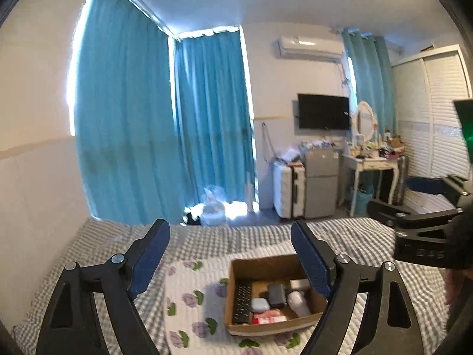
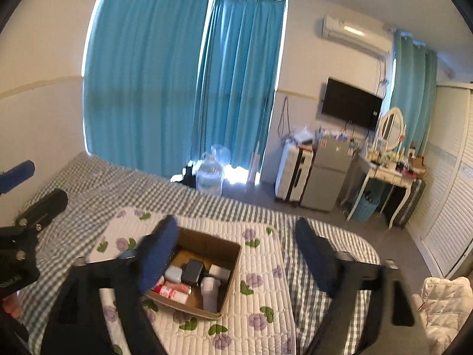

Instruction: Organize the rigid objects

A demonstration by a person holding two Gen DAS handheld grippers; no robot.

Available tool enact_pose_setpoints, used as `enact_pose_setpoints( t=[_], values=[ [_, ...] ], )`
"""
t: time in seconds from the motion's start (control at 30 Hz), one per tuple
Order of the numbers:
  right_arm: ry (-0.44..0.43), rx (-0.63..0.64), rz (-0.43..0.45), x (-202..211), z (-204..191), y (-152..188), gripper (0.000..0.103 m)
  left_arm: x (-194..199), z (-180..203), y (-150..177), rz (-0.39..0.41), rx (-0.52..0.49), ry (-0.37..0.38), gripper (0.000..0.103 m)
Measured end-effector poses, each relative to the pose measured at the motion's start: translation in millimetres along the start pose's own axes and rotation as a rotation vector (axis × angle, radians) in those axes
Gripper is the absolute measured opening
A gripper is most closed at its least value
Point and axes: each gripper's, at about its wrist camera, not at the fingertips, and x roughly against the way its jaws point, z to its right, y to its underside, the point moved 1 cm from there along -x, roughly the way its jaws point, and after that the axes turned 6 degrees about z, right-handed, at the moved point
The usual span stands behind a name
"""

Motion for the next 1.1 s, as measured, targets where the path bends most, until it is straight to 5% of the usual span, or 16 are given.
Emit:
enact_pose_setpoints(
  t=[0.23,0.7,1.1],
  values=[
    [-0.002,-0.037,0.028,11.0,-8.3,26.9,0.103,-1.3,-14.3,33.7,0.044,-0.020,-0.076,0.093],
    [0.043,-0.099,0.030,-42.4,-5.6,113.2,0.103,-43.2,-14.8,107.0,-0.070,0.060,-0.069,0.095],
    [0.070,-0.104,-0.049,-81.0,-4.8,177.4,0.103,-54.3,3.7,160.4,-0.126,-0.011,-0.069,0.095]
  ],
)
